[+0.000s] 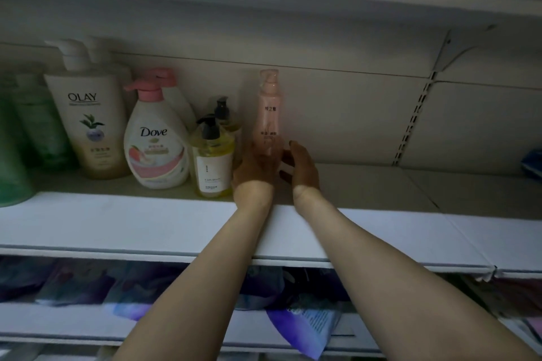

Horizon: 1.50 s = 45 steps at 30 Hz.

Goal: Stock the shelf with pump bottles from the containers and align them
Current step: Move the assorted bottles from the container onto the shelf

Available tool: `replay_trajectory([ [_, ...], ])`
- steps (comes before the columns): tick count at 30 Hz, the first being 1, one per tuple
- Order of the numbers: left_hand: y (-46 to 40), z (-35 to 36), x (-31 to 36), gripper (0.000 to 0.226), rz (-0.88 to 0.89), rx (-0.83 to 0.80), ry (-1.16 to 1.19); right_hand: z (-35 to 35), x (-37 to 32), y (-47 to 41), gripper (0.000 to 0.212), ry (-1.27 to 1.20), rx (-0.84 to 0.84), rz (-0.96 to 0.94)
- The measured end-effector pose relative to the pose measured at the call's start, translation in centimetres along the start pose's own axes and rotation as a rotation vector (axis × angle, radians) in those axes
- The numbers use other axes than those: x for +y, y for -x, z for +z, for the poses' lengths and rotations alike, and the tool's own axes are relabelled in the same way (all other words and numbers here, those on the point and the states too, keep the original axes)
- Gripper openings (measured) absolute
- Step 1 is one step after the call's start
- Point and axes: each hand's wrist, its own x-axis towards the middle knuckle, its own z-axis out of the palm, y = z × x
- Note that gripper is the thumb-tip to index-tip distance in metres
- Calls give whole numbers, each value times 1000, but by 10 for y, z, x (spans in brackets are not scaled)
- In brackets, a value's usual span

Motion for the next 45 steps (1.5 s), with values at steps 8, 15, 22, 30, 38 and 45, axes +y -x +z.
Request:
replay_trajectory([
  [8,-11,0,7,64,48,-33,15,6,2,-1,38,149,-44,4],
  [15,-16,3,5,64,68,-34,-7,10,11,-13,81,238,-74,33],
  [22,-23,8,1,68,78,-43,-10,15,1,-8,71,241,-95,88],
  [30,9,-14,14,41,-205,-71,201,-8,-29,16,46,218,-93,96],
  [38,101,-37,33,58,-198,-88,374,-68,-45,85,54,205,-136,141],
  [45,201,-35,39,47,-192,-16,518,-124,-48,161,35,286,-221,17],
])
